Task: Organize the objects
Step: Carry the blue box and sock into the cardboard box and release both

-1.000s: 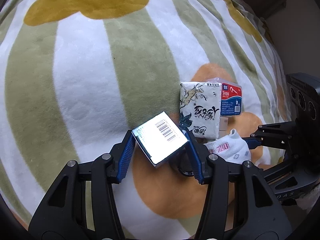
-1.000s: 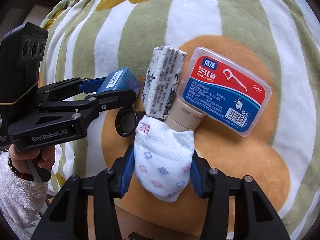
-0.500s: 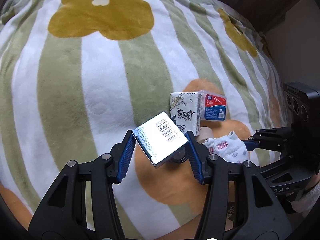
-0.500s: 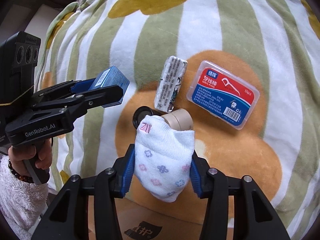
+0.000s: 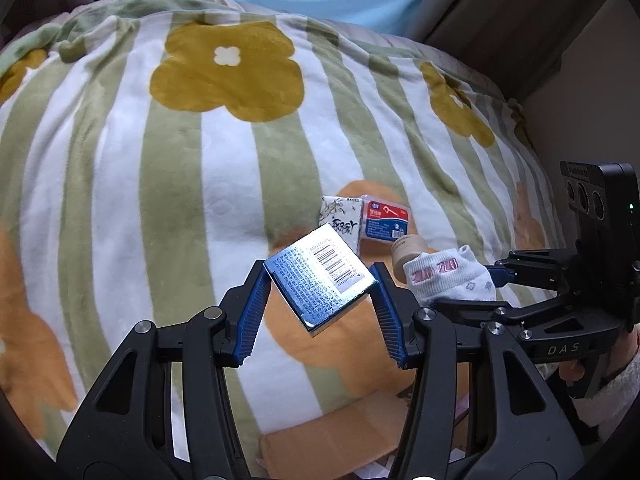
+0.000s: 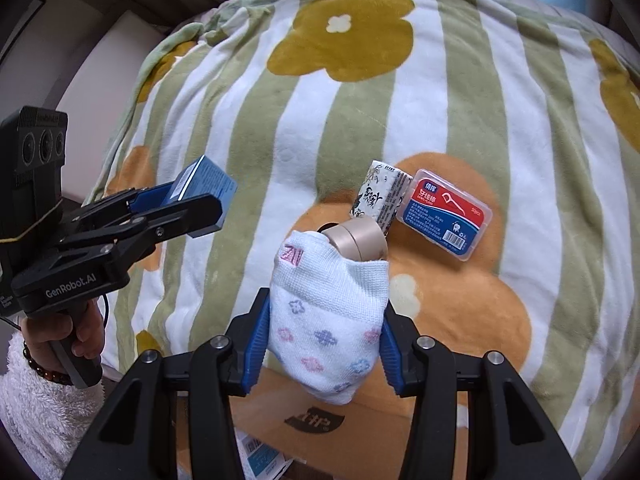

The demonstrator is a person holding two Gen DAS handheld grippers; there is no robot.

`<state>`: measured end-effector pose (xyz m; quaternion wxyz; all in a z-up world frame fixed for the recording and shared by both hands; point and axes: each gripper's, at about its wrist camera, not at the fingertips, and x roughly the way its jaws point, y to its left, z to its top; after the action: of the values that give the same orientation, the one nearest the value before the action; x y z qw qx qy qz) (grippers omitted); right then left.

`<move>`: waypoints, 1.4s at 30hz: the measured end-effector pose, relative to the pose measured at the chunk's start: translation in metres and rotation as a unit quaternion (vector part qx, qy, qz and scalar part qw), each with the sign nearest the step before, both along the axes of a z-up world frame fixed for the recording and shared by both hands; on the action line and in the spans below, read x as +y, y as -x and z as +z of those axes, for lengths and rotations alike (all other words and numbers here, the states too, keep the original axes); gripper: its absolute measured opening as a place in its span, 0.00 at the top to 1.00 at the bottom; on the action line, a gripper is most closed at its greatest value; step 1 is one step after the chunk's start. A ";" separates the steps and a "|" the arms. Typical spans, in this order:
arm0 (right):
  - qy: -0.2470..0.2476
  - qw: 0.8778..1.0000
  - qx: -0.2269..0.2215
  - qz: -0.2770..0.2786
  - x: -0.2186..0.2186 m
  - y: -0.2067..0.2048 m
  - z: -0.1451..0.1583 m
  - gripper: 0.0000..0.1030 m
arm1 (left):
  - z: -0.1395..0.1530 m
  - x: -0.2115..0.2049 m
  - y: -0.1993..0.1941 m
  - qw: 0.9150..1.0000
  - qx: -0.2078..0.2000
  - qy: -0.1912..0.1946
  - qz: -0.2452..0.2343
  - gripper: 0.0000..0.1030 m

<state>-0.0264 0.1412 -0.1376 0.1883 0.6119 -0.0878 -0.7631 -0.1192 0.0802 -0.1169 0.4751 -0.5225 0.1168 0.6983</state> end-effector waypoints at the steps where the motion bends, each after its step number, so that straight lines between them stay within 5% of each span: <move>1: 0.000 1.000 0.004 0.002 -0.001 -0.002 0.004 0.56 | 0.004 -0.005 -0.005 1.000 0.002 -0.002 0.003 0.54; 17: -0.019 0.999 0.041 0.025 0.011 -0.092 0.047 0.56 | 0.040 -0.097 -0.105 0.998 0.001 -0.008 0.061 0.54; 30: -0.043 0.997 0.054 0.025 0.019 -0.166 0.054 0.56 | 0.014 -0.131 -0.167 0.995 -0.015 0.018 0.097 0.54; 42: -0.057 0.997 0.047 -0.008 0.015 -0.221 0.007 0.57 | -0.030 -0.137 -0.209 0.993 -0.011 0.040 0.111 0.54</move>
<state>0.1949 0.1561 -0.1301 0.1513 0.5845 -0.0402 -0.7961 0.0899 -0.0572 -0.1464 0.3746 -0.5580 0.0806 0.7361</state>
